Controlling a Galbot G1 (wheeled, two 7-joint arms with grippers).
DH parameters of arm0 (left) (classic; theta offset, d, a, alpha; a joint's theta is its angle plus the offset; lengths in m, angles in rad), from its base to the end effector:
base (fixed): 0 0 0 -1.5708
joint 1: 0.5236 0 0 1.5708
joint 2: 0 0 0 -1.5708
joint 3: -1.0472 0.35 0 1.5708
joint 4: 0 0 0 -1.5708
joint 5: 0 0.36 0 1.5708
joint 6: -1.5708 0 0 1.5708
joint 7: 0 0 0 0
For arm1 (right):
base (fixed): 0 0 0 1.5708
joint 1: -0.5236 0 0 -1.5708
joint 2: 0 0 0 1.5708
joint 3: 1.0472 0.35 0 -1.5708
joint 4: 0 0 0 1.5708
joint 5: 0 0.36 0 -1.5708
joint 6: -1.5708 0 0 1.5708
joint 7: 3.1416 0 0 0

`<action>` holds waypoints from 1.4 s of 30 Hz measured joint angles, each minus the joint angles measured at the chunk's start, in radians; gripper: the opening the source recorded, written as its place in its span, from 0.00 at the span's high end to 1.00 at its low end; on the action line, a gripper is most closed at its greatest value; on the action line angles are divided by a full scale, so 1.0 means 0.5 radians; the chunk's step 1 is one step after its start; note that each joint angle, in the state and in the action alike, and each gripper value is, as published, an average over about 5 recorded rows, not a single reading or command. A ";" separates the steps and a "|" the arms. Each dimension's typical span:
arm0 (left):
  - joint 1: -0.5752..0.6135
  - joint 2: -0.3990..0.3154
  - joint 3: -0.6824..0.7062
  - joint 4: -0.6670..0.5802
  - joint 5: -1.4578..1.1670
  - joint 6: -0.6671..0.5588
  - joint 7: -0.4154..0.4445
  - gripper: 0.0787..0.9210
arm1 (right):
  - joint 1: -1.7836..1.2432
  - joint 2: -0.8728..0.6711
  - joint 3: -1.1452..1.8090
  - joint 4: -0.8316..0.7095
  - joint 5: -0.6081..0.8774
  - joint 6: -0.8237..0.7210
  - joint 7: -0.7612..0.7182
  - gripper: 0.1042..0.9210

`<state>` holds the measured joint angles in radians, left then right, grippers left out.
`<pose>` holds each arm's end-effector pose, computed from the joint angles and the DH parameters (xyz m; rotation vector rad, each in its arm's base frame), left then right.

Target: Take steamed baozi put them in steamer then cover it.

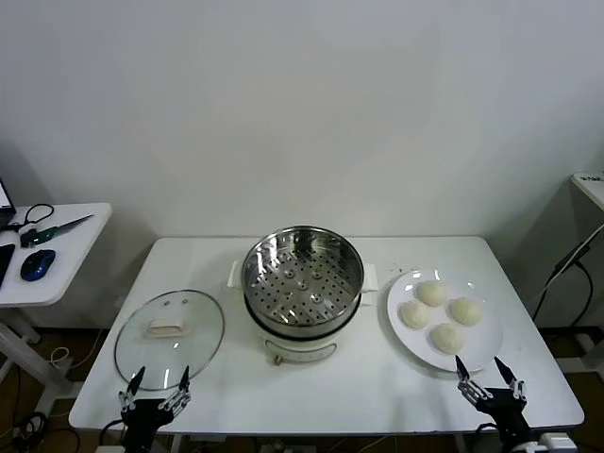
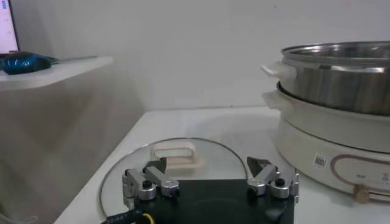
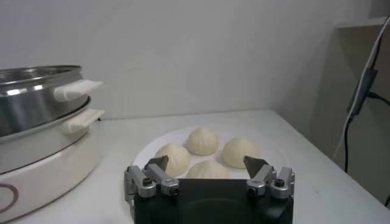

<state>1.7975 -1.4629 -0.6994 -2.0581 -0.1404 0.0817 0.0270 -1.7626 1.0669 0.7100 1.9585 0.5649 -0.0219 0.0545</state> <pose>0.1102 0.0748 -0.3411 0.1045 -2.8110 -0.0597 0.1439 -0.1574 -0.3337 -0.0372 -2.8295 -0.0385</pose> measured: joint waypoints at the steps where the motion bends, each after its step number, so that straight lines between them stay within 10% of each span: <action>1: -0.001 0.001 0.000 -0.001 -0.001 0.000 0.000 0.12 | 0.018 -0.007 0.002 -0.005 -0.003 -0.014 0.001 0.12; 12: -0.001 0.033 0.022 -0.026 -0.043 -0.014 0.009 0.12 | 0.758 -0.374 -0.156 -0.338 -0.109 -0.286 -0.176 0.12; 25: 0.003 0.033 0.049 -0.020 -0.058 -0.053 0.024 0.12 | 2.274 -1.031 -1.417 -1.057 -0.598 -0.138 -1.327 0.12; 42: 0.002 0.003 0.064 -0.003 -0.050 -0.074 0.036 0.12 | 3.913 -0.862 -3.228 -1.895 -0.900 0.177 -2.313 0.12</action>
<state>1.7984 -1.4614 -0.6672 -2.0598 -0.1652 0.0446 0.0448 0.1939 0.6357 -0.9039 1.0109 0.1147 0.0664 -1.1019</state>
